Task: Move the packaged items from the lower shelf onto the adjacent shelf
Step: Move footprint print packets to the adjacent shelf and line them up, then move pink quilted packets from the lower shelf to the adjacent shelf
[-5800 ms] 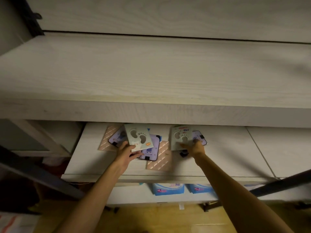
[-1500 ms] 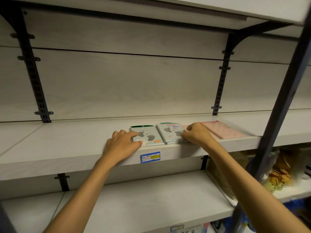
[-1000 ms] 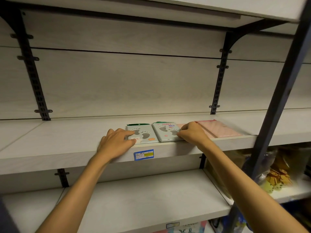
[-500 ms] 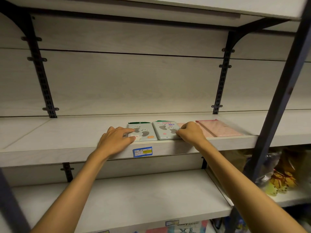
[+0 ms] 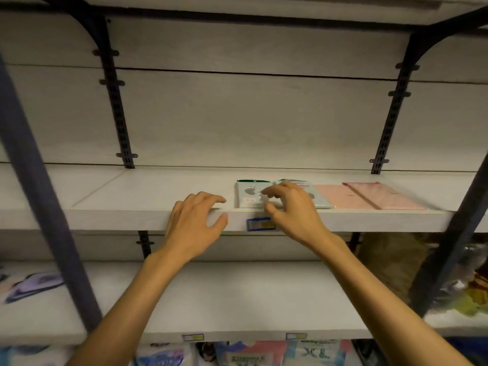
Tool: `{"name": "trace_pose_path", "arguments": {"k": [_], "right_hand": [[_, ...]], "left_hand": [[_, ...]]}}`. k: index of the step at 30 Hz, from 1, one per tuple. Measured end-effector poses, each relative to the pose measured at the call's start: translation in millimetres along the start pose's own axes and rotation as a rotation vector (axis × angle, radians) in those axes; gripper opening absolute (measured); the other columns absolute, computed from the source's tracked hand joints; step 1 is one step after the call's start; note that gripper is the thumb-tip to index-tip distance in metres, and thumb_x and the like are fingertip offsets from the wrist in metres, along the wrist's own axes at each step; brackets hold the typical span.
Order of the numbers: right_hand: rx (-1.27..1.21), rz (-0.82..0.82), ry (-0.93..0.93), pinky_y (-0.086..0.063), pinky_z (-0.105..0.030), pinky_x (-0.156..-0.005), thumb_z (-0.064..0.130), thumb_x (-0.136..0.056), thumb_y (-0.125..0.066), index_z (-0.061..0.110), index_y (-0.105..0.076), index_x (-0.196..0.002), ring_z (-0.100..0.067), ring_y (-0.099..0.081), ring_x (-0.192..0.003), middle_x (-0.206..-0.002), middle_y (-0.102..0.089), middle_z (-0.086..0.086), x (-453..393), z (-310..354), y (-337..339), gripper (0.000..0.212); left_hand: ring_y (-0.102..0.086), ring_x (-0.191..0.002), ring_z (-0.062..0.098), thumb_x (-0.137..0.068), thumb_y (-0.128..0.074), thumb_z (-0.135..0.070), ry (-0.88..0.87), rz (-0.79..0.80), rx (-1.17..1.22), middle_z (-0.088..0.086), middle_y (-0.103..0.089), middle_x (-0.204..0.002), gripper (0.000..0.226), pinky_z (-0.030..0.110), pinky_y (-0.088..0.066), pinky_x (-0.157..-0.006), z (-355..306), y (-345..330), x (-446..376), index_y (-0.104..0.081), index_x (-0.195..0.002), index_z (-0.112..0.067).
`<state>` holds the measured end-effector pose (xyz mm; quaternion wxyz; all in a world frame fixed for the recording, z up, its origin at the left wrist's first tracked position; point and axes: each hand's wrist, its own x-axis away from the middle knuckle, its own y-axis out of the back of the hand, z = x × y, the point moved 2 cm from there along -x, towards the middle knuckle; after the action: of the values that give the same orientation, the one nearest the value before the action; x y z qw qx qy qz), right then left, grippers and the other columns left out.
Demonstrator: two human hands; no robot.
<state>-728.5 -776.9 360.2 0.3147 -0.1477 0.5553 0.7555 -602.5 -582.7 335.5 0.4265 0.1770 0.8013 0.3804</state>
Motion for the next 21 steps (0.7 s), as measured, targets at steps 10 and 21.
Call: {"name": "trace_pose_path", "arguments": {"k": [10,21], "right_hand": [[-0.144,0.176,0.123,-0.048,-0.028,-0.076,0.032,-0.087,-0.061,0.025,-0.069,-0.114,-0.009,-0.062,-0.091,-0.106,-0.064,0.005,37.2,158.1,-124.5,0.029],[-0.182,0.402,0.096,-0.055,-0.036,-0.076,0.034,-0.087,-0.057,0.029,-0.069,-0.108,-0.009,-0.062,-0.083,-0.103,-0.062,0.008,80.3,344.4,-290.7,0.024]], "left_hand": [[-0.056,-0.11,0.011,-0.091,-0.057,-0.044,0.097,0.042,0.004,-0.013,-0.061,-0.12,0.032,0.038,-0.044,-0.098,129.9,72.1,119.1,-0.062,-0.121,-0.033],[-0.059,-0.102,0.011,-0.091,-0.06,-0.041,0.349,0.186,0.008,-0.012,-0.062,-0.114,0.026,0.036,-0.049,-0.089,326.8,159.4,265.2,-0.062,-0.116,-0.035]]}}
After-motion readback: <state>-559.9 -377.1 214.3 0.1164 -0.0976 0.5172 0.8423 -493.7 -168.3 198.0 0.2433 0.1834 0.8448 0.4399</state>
